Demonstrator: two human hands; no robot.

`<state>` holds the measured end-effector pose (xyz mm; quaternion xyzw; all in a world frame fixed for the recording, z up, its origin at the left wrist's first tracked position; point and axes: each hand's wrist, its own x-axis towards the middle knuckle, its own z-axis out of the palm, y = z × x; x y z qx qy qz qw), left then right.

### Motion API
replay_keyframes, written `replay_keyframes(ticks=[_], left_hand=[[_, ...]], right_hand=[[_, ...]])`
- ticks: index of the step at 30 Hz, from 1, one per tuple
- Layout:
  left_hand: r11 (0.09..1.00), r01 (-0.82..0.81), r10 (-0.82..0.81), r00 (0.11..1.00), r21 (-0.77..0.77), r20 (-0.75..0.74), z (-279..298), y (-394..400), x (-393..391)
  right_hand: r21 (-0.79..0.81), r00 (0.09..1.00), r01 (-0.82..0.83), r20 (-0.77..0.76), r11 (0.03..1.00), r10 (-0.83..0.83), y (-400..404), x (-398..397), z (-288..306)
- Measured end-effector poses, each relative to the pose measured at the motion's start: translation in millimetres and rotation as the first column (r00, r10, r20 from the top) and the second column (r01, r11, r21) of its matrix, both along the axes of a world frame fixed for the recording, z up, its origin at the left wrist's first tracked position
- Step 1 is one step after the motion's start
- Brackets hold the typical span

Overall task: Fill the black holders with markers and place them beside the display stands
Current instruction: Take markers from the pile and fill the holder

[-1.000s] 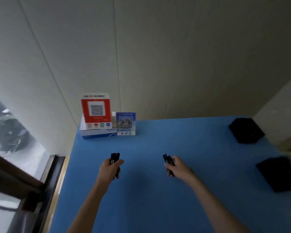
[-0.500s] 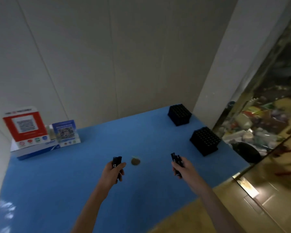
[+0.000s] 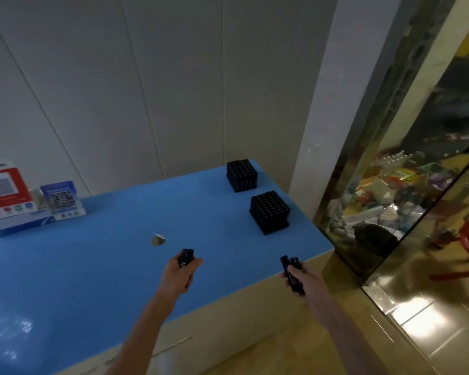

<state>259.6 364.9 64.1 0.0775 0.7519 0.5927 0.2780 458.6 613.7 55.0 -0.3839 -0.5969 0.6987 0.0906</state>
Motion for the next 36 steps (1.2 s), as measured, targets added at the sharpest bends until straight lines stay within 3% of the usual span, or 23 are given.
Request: replay_keyframes(ticks=[6,18,28,36], left_hand=[[0.999,0.033,-0.033,0.999,-0.021,0.008,6,55,19],[1.0,0.028,-0.028,0.998,0.006,0.052,2,153,7],[1.0,0.009,-0.01,0.999,0.016,0.037,5,194,-2],[0.985,-0.165,0.164,0.986,0.042,0.024,4,213,-2]], right_hand=[[0.008,1.0,-0.022,0.005,1.0,0.022,32,-1,7],[0.085,0.957,-0.277,0.111,0.957,0.267,89,-73,15],[0.103,0.894,-0.446,0.1,0.889,0.437,112,-130,23],[0.12,0.788,-0.614,0.05,0.78,0.613,127,-156,21]])
